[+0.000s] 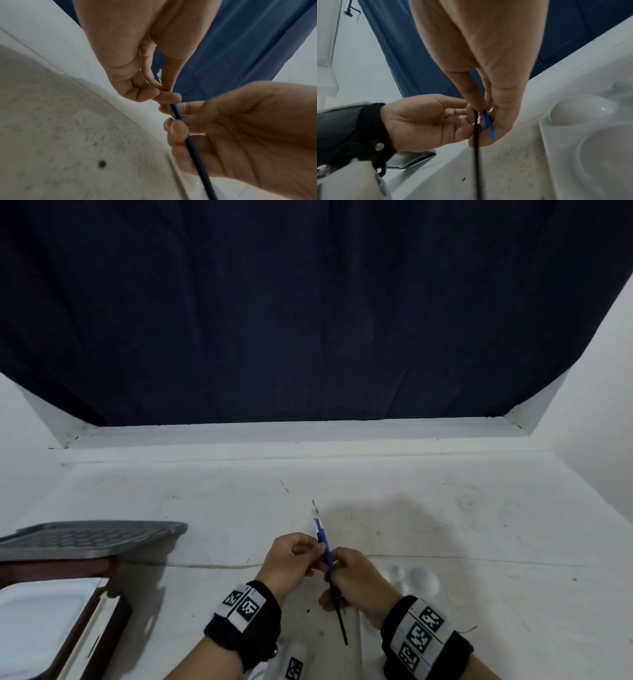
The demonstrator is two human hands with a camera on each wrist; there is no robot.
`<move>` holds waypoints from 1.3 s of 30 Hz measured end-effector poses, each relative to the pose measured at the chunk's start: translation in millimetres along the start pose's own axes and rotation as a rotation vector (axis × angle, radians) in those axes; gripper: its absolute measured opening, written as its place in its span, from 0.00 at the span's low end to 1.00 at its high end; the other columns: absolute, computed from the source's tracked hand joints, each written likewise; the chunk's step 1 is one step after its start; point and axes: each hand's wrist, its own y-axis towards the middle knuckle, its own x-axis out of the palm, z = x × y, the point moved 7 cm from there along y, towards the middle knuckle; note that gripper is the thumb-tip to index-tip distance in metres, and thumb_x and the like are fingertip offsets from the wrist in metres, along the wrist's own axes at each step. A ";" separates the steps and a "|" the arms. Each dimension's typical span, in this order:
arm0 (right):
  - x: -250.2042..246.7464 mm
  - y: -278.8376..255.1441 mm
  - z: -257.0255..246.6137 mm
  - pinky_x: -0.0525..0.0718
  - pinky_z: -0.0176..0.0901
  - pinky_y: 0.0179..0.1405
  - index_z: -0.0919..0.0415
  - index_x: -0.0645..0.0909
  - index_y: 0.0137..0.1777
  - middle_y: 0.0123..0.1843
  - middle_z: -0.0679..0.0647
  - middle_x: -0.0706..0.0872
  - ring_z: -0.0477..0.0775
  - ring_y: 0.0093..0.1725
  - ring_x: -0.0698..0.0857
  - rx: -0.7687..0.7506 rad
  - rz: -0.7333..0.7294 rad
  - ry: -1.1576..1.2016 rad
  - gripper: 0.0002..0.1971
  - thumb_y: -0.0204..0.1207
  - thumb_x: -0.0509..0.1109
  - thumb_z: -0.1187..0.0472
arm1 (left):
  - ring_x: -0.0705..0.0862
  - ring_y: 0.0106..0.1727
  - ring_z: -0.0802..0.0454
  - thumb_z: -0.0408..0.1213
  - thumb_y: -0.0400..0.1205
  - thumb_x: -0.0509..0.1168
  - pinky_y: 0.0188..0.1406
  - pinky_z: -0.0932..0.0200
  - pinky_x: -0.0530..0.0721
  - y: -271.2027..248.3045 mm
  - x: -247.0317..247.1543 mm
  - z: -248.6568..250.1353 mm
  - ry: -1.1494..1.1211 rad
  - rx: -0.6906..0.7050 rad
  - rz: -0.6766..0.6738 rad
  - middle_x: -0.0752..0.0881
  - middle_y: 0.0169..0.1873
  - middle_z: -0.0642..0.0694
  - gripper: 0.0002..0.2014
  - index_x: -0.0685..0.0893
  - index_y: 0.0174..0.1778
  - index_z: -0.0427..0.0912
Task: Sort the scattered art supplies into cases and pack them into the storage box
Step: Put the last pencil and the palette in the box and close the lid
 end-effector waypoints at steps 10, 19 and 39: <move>11.3 10.0 -5.0 0.73 0.39 0.23 0.63 0.75 0.50 0.29 0.54 0.73 0.47 0.20 0.67 -0.016 -0.021 0.147 0.09 0.87 0.53 0.65 | 0.87 0.39 0.51 0.46 0.82 0.71 0.35 0.64 0.80 -8.8 -20.4 6.3 0.031 0.091 0.110 0.89 0.35 0.48 0.11 0.85 0.43 0.41; -17.1 -21.2 -124.7 0.81 0.44 0.38 0.67 0.72 0.56 0.35 0.52 0.81 0.52 0.34 0.77 -0.615 0.025 0.269 0.10 0.88 0.48 0.73 | 0.88 0.60 0.38 0.54 0.85 0.62 0.60 0.45 0.78 -43.2 -5.1 31.2 -0.911 -0.178 -0.010 0.88 0.57 0.35 0.21 0.84 0.58 0.38; 55.5 -114.7 -150.1 0.81 0.52 0.51 0.61 0.78 0.57 0.40 0.58 0.81 0.58 0.42 0.78 -0.670 -0.222 0.335 0.09 0.89 0.55 0.67 | 0.82 0.71 0.44 0.47 0.89 0.54 0.75 0.49 0.75 -128.6 -10.4 51.9 -1.331 -0.298 -0.125 0.84 0.69 0.39 0.24 0.83 0.71 0.34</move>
